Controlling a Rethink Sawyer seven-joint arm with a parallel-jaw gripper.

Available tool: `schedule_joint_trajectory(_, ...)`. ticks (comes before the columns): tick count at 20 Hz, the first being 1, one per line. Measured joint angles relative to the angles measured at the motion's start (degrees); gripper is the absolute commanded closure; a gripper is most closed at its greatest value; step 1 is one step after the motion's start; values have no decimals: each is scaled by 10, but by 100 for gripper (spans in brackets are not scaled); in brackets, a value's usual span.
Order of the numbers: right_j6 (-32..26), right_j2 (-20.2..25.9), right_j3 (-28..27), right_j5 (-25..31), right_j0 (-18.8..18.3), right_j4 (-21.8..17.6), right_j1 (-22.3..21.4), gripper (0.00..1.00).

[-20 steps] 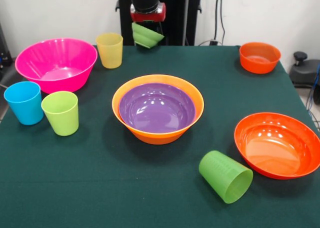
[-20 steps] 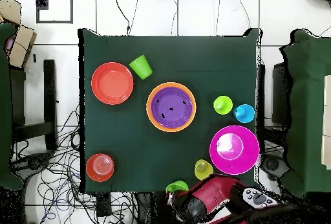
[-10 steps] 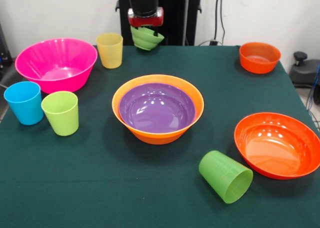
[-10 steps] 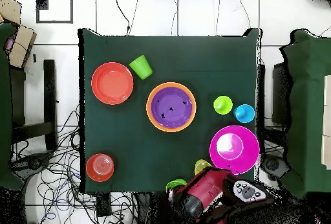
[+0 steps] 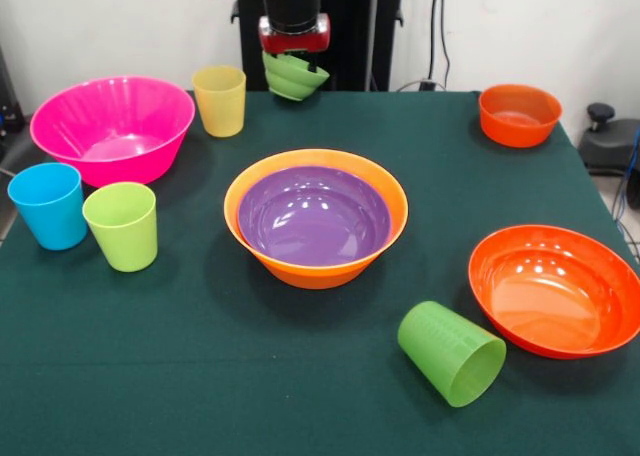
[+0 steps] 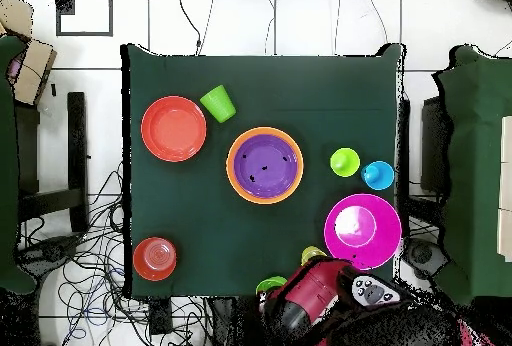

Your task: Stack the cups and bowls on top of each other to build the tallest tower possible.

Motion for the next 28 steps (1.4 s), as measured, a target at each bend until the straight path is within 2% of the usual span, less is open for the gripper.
schedule_joint_trajectory(12, 0, 0, 0, 0, 2, -1, -1, 0)
schedule_joint_trajectory(23, 0, 2, -7, 0, 42, -28, -16, 0)
schedule_joint_trajectory(28, 0, 6, -35, -2, 63, -30, -18, 0)
